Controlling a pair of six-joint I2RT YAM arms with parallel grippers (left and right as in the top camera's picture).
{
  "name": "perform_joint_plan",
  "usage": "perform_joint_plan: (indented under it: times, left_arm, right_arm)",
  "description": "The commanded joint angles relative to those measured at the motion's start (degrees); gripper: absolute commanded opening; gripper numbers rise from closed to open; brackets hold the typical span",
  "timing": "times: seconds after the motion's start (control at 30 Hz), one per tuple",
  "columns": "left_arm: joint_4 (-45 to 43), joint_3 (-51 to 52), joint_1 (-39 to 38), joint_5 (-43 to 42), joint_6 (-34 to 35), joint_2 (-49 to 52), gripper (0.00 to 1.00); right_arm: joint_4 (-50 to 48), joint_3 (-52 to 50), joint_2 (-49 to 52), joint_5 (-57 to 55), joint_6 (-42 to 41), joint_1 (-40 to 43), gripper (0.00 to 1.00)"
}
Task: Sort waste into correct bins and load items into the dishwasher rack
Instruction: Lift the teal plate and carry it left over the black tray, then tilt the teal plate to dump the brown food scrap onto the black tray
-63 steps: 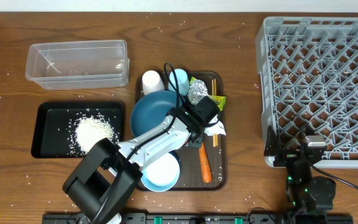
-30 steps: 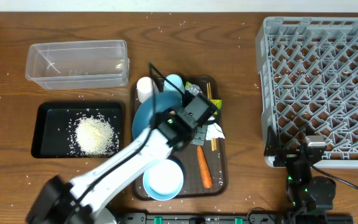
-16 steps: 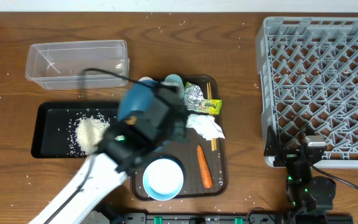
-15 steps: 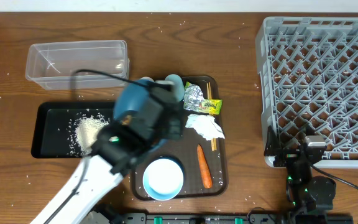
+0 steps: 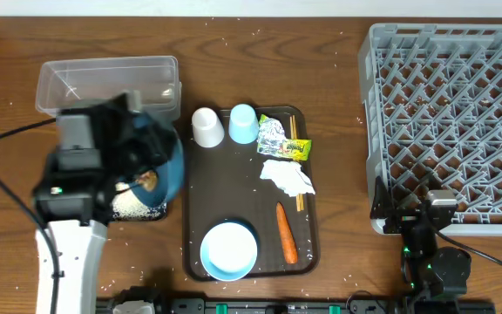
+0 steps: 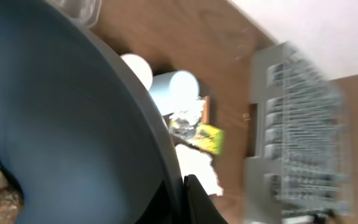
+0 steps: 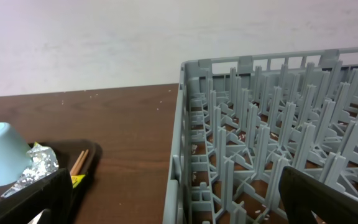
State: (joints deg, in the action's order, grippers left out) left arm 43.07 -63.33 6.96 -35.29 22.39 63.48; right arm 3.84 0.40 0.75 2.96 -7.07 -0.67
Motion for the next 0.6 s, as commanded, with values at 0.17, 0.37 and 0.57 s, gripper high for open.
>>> perform_joint_plan:
  times: [0.17,0.37,0.57]
  left_arm:
    - [-0.3,0.1,21.7,-35.4,-10.3,4.7,0.06]
    - [-0.3,0.1,29.5,-47.3,-12.2,12.6,0.06]
    - [0.5,0.1,32.7,-54.8,-13.8,18.6,0.06]
  right_arm:
    - [0.2,-0.1,0.2,0.0,0.3,-0.4,0.99]
    - [0.2,-0.1,0.2,0.0,0.3,-0.4,0.99]
    - [0.2,-0.1,0.2,0.0,0.3,-0.4,0.99]
